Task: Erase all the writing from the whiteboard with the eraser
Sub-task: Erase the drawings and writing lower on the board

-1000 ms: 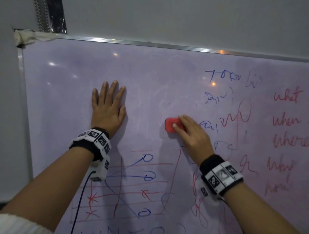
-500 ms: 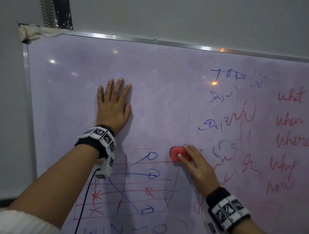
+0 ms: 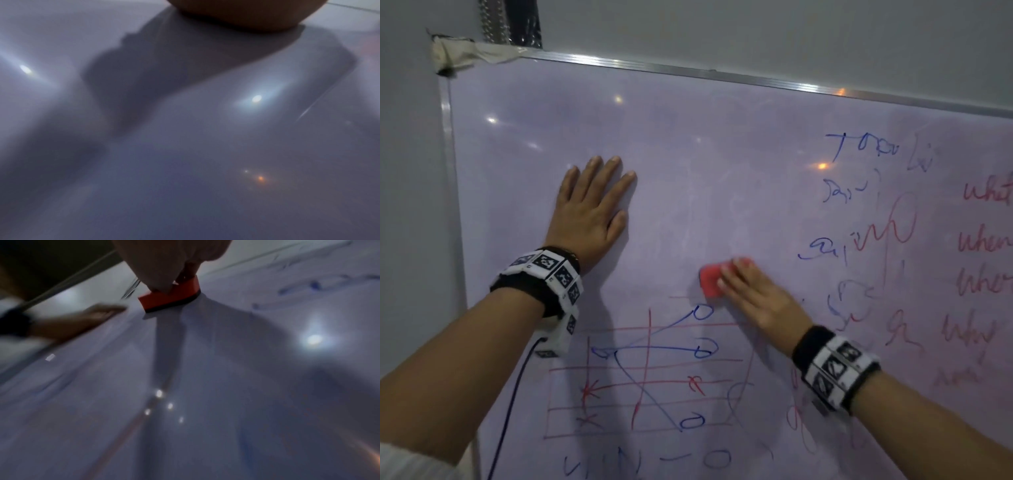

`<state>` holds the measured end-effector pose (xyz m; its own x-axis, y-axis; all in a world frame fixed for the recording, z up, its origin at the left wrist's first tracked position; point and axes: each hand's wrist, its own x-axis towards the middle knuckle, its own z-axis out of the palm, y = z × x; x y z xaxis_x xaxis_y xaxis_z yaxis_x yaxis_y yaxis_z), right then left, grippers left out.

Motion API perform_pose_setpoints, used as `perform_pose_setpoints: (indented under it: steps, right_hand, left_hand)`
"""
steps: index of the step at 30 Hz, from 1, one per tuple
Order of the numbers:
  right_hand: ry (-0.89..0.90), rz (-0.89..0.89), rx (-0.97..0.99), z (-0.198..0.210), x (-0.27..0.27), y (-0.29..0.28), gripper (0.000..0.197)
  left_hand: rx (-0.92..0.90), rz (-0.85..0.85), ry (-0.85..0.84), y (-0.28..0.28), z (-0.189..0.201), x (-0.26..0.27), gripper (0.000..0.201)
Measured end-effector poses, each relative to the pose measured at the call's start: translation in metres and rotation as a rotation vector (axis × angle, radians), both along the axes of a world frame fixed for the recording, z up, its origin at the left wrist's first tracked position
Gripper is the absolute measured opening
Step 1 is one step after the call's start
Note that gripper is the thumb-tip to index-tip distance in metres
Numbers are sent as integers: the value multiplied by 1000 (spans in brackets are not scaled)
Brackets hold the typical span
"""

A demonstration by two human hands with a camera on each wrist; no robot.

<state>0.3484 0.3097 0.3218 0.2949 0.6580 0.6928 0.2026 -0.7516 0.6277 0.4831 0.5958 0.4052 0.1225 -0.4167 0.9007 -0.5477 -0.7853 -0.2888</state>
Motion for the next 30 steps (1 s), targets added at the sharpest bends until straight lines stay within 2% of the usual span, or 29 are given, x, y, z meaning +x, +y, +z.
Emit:
perform_pose_setpoints:
  steps: [1, 2, 4, 7, 8, 10, 12, 13, 14, 16, 18, 19, 21, 22, 23, 24, 25, 27, 29, 30]
  right_hand:
    - [56, -7, -63, -22, -7, -3, 43]
    - [69, 3, -109, -25, -9, -9, 43]
    - [3, 14, -75, 13, -6, -16, 38]
    - [-223, -7, 293, 108, 4, -20, 37]
    - [-270, -50, 420, 131, 6, -17, 32]
    - [-274, -116, 545, 154, 7, -6, 30]
    - [-98, -108, 614, 136, 10, 5, 34]
    - [25, -101, 603, 111, 10, 12, 35]
    - [117, -112, 505, 76, 9, 18, 35]
    - [307, -19, 260, -10, -3, 27, 26]
    - [311, 6, -9, -80, -15, 23, 28]
    - [300, 34, -118, -95, -17, 17, 29]
    - [242, 65, -205, -75, -14, 16, 31]
    - [183, 51, -147, -50, -9, 18, 30]
    - [118, 51, 44, -24, -4, 17, 27]
    - [109, 35, 269, 7, 0, 12, 30]
    - [16, 38, 464, 38, 1, 10, 36]
    - [-92, 68, 769, 75, 3, 2, 34]
    - [-103, 37, 835, 64, 4, 5, 33]
    - [-98, -21, 757, 39, 6, 7, 39]
  left_hand:
    - [-12, 12, 11, 9, -2, 2, 54]
    - [-29, 22, 14, 15, -4, 4, 54]
    - [-39, 22, 4, 20, -6, 6, 54]
    - [-73, 0, 12, 22, -6, 7, 55]
    - [-116, -1, 21, 22, -6, 6, 55]
    - [-210, -5, 30, 24, -7, 7, 55]
    - [-227, -9, 31, 25, -7, 8, 55]
    - [-215, -11, 31, 26, -7, 9, 55]
    - [-198, -15, 33, 28, -8, 9, 55]
    - [-178, -16, 36, 35, -10, 9, 55]
    - [-219, -4, 45, 44, -14, 10, 55]
    - [-252, -1, 50, 47, -16, 10, 54]
    - [-285, -4, 55, 49, -18, 11, 54]
    - [-281, -6, 55, 49, -18, 11, 54]
    - [-274, -4, 52, 48, -17, 11, 54]
    - [-271, 2, 47, 48, -17, 12, 54]
    - [-268, 6, 39, 48, -17, 12, 54]
    - [-266, 5, 25, 49, -18, 12, 53]
    - [-265, 3, 23, 48, -18, 13, 53]
    - [-266, 6, 20, 48, -18, 13, 53]
